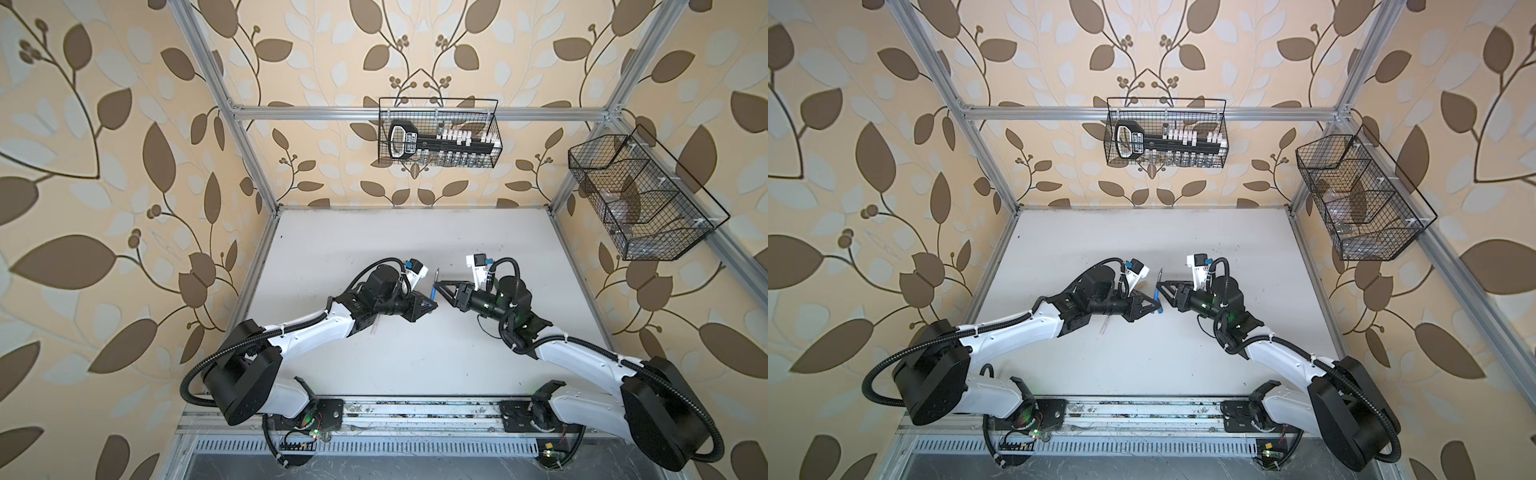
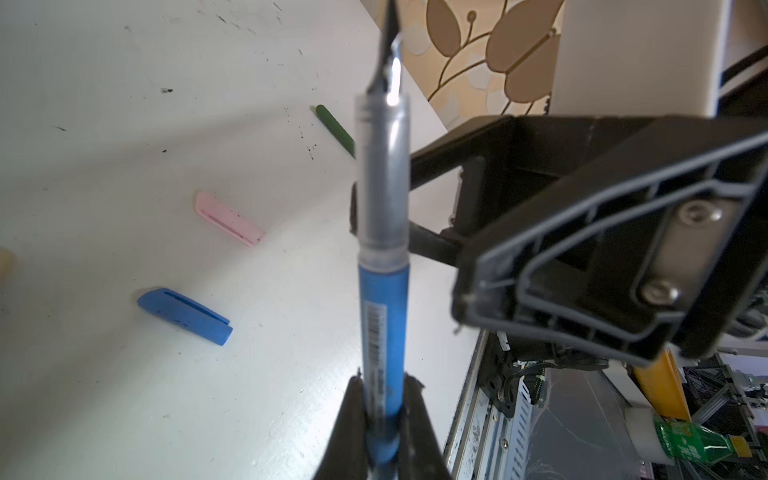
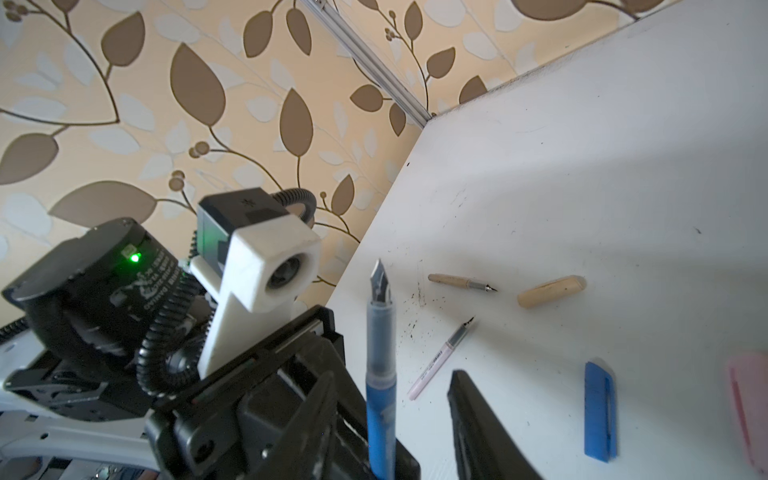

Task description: Insert the pens into the pen caps

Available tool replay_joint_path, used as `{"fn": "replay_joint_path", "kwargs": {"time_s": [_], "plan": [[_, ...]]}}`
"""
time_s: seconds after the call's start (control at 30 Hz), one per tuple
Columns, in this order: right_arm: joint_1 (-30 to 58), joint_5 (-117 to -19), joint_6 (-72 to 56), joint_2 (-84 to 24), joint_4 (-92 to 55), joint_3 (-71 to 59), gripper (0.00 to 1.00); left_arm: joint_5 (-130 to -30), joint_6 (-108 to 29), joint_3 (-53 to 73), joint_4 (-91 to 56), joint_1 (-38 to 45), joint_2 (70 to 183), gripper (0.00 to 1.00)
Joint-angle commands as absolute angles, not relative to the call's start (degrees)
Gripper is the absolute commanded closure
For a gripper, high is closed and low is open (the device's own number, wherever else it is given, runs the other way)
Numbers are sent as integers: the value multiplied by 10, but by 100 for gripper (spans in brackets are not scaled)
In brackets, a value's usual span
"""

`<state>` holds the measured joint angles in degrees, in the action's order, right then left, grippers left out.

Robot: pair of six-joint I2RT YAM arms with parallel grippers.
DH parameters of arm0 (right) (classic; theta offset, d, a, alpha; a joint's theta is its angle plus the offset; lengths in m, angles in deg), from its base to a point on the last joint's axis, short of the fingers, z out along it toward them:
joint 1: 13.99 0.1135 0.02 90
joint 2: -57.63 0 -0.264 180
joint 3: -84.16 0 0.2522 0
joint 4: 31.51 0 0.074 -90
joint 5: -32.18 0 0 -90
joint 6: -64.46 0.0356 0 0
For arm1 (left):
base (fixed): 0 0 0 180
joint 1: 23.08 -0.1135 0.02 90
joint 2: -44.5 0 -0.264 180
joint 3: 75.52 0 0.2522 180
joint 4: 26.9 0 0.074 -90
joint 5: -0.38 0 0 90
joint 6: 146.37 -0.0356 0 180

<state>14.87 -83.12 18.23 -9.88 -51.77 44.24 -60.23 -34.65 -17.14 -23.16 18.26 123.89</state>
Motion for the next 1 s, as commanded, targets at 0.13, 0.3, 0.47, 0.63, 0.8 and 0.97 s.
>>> {"fn": "replay_joint_path", "kwargs": {"time_s": [0.13,0.3,0.47,0.63,0.8,0.97], "plan": [[154,-867,165,-117,-497,412,55,-591,-376,-143,-208,195,1225,100],[156,-880,172,-133,-516,399,59,-592,-388,-132,-185,206,1236,100],[156,-889,184,-141,-535,399,91,-600,-393,-129,-177,210,1239,100],[157,-883,192,-123,-550,414,100,-613,-367,-146,-215,209,1226,64],[158,-869,192,-105,-567,433,100,-595,-331,-160,-275,205,1225,61],[164,-864,195,-103,-584,443,100,-580,-319,-154,-290,204,1237,65]]}}
